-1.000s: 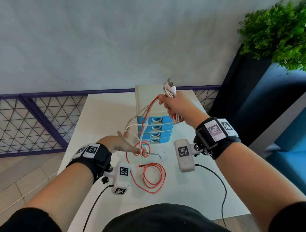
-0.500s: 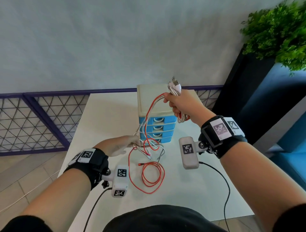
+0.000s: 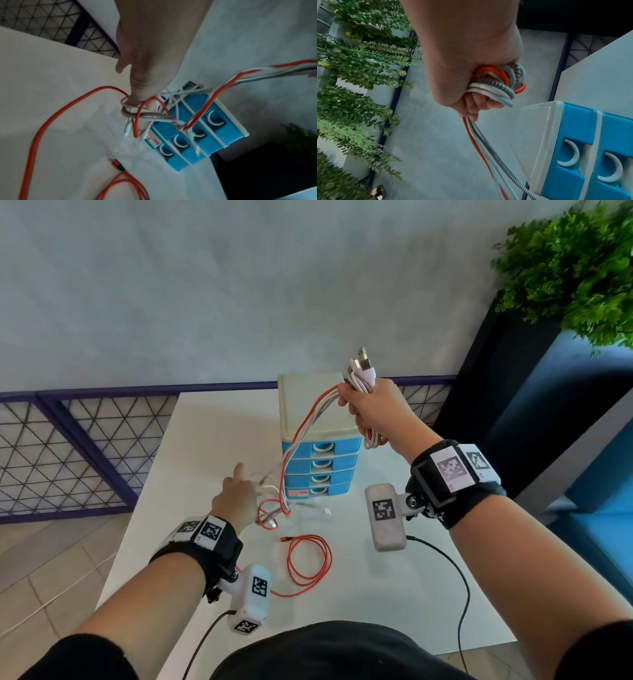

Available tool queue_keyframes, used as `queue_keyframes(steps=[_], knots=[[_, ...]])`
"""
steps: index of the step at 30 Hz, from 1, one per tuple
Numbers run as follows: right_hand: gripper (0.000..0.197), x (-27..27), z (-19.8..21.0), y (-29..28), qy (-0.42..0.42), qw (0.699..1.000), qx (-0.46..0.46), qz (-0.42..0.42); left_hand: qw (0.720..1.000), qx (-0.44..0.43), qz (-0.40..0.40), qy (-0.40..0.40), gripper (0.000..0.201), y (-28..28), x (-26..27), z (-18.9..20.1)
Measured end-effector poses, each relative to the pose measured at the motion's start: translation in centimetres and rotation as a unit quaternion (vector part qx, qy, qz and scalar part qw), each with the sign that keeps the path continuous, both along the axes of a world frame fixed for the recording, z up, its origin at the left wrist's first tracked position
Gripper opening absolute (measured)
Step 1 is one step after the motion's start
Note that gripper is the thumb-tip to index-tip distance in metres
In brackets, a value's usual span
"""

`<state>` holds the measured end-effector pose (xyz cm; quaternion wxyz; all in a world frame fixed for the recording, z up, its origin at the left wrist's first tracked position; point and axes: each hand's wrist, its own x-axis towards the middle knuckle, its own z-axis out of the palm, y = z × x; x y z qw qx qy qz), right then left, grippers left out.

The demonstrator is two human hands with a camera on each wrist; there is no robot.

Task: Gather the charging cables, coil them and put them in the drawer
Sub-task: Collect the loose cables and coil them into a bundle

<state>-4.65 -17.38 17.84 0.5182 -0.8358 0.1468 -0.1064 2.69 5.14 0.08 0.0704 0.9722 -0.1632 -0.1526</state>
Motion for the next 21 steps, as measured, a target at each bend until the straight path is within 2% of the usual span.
queue_keyframes(steps=[2,6,8,11,15,16,18,21], knots=[[0.031,0.1,0.1,-0.2,0.000,1.000,-0.004,-0.016,1.000,0.019,-0.002,-0.009,0.053,0.6,0.2,-0.1],[0.030,0.2,0.7,-0.6,-0.006,0.999,-0.014,-0.037,0.994,-0.082,-0.015,0.069,0.048,1.6,1.1,-0.5],[0.030,0.4,0.8,-0.6,-0.008,0.999,-0.014,-0.037,0.992,-0.098,-0.033,0.077,0.049,1.9,1.1,-0.9],[0.031,0.5,1.0,-0.6,-0.016,0.999,-0.002,-0.038,0.994,-0.071,-0.070,0.044,0.043,2.3,0.5,-1.5],[0.030,0.4,0.7,-0.9,-0.015,0.999,0.003,-0.035,0.994,0.058,-0.071,-0.059,0.039,3.2,-0.3,-0.9],[0.030,0.4,0.5,-0.9,-0.016,0.999,0.004,-0.037,0.994,0.071,-0.060,-0.062,0.038,3.3,-0.1,-1.1],[0.030,0.4,0.2,-1.0,-0.016,0.999,0.008,-0.049,0.998,0.040,-0.030,0.023,0.041,3.3,0.3,-0.7],[0.028,0.6,0.4,-1.6,-0.022,0.996,0.032,-0.083,0.978,-0.028,-0.025,0.206,0.038,3.6,0.1,-0.1]])
